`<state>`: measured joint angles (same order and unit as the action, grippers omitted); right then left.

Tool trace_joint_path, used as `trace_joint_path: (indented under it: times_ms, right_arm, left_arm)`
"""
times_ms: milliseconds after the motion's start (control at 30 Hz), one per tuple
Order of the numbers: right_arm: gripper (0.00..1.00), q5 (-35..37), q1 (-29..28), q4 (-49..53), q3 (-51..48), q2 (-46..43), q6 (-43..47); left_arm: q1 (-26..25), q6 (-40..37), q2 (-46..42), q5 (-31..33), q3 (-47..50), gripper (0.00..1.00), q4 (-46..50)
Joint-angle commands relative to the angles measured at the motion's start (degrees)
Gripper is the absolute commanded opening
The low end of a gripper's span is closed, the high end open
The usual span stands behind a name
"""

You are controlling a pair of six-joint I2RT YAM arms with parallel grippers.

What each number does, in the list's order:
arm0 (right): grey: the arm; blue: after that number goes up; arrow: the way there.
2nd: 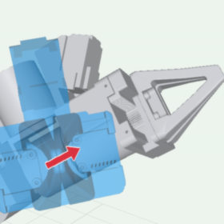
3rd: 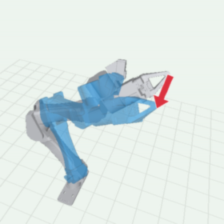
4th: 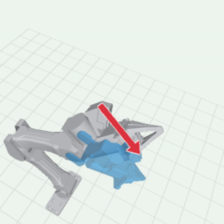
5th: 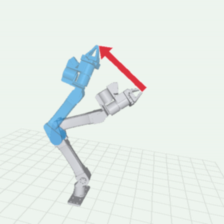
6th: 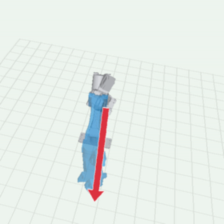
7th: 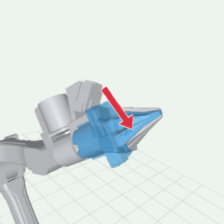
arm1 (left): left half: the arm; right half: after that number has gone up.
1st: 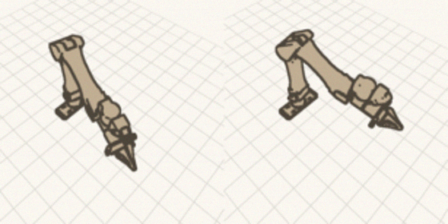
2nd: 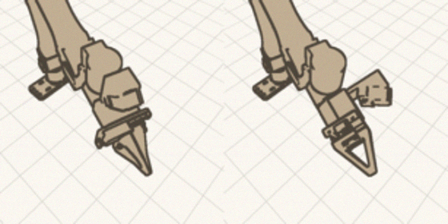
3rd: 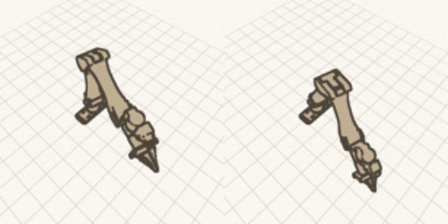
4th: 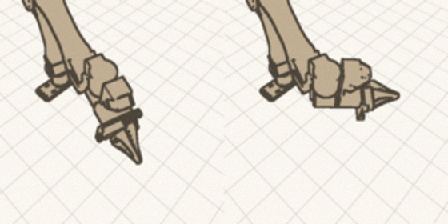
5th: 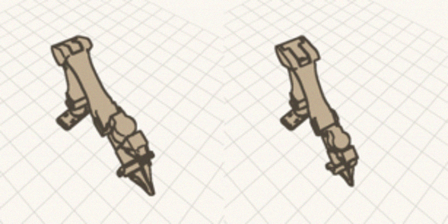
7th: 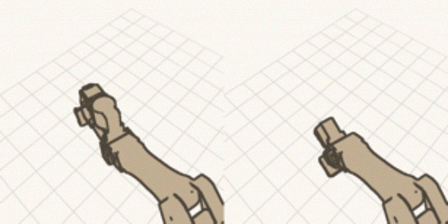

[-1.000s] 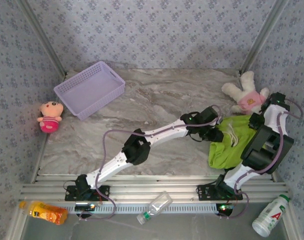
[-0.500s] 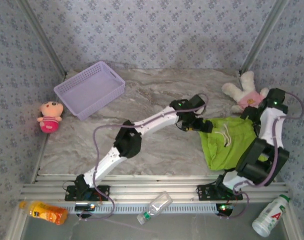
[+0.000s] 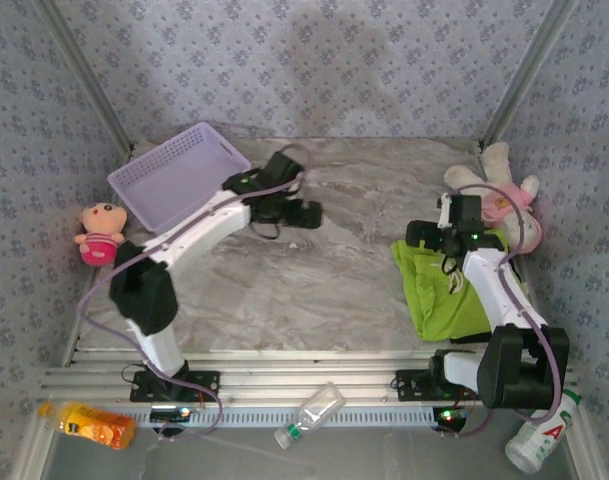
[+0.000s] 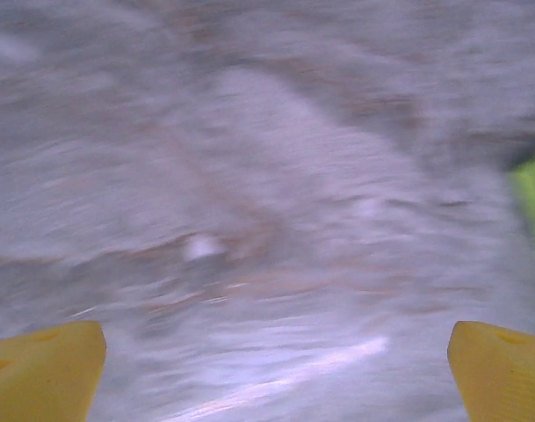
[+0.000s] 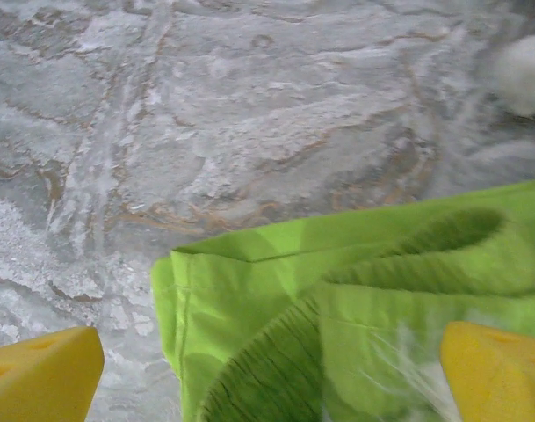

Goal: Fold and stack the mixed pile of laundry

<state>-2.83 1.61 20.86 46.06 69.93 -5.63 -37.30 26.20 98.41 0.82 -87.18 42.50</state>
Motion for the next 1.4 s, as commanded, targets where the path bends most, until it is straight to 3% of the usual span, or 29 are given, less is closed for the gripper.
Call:
trace_joint_path:
  times_ms: [0,233,333,467,633,767,833,900,1067,1133,1367]
  right_arm:
    - [1.0,-0.51,-1.71,-14.7,-5.41,0.95,-0.29]
    - [1.0,6.42,-6.53,-40.69,-17.29,3.37,6.08]
    - [1.0,8.75,-6.71,-52.82,-21.59,6.69,5.89]
    - [1.0,9.2,-6.54,-49.34,-18.13,10.74,5.49]
    - [1.0,8.91,-6.19,-45.95,-15.24,12.65,5.16]
    - [1.0,13.94,-6.07,-47.42,-15.71,12.35,6.76]
    - [1.0,16.26,-5.86,-58.81,-19.87,12.41,10.28]
    - [1.0,13.19,-2.13,-58.96,-20.38,13.65,6.63]
    - [1.0,11.43,-0.19,-74.75,-26.22,18.7,4.96]
    - [1.0,11.45,-0.12,-70.34,-25.26,17.37,4.77]
    - [1.0,12.2,-0.9,-70.8,-25.23,17.61,5.6]
  left_arm:
    - [5.28,-3.38,-9.27,7.53,11.32,1.0,-3.25]
    - [22.19,-9.55,-21.42,11.22,30.64,1.0,-11.3]
    - [25.56,-16.58,-25.23,14.62,38.4,1.0,-20.53]
    - [29.45,-23.81,-27.66,15.88,45.77,1.0,-32.38]
    - [35.36,-26.18,-24.71,12.26,50.9,1.0,-44.1]
    - [37.07,-26.94,-21.19,10.15,54.33,1.0,-55.75]
    - [37.76,-26.75,-19.45,9.17,55.11,1.0,-60.55]
    - [39.18,-25.57,-17.63,7.84,56.11,1.0,-65.66]
    - [41.23,-20.28,-15.01,6.8,55.72,1.0,-70.07]
    - [41.17,-19.81,-14.12,4.76,58.41,1.0,-76.73]
    - [37.62,-25.28,-11.96,2.5,58.84,1.0,-80.06]
